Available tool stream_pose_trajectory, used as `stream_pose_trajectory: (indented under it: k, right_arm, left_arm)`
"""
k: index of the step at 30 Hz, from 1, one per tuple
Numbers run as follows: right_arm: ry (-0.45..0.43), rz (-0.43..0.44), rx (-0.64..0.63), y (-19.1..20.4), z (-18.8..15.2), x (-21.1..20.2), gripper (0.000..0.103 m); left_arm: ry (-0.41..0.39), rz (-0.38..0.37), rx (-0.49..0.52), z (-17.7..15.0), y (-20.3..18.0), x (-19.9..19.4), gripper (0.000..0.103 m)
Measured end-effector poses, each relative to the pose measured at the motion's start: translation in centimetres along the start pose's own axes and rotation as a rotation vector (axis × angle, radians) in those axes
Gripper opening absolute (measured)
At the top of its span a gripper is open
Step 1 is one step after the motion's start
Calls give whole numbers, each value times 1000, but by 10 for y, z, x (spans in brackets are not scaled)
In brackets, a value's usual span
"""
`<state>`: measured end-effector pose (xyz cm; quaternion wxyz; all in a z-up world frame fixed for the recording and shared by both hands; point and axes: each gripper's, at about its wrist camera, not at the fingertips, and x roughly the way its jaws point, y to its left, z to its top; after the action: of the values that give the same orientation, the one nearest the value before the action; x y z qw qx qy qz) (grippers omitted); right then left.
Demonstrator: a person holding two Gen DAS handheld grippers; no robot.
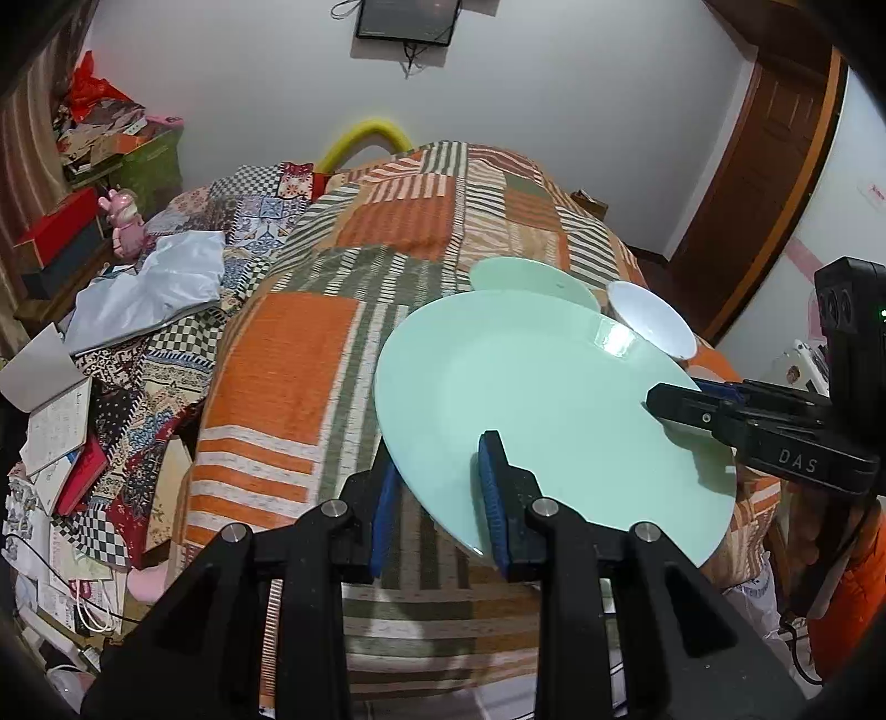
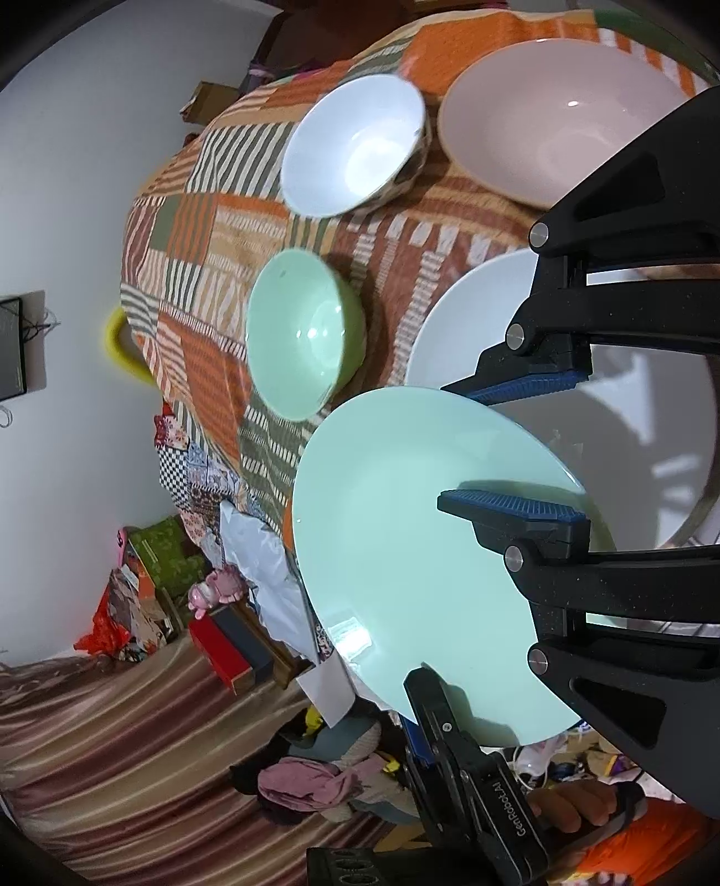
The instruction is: Organize plates and bowls
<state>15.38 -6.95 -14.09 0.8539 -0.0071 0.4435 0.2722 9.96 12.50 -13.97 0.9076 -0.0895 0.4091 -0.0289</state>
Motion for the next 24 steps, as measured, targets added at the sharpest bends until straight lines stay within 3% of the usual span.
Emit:
stream_pose_trajectory:
  k: [24]
  right_arm:
    - [14,-48,102,-40,-42,-16,28]
  left_arm:
    - [73,-73,21,-23,-41,33,27]
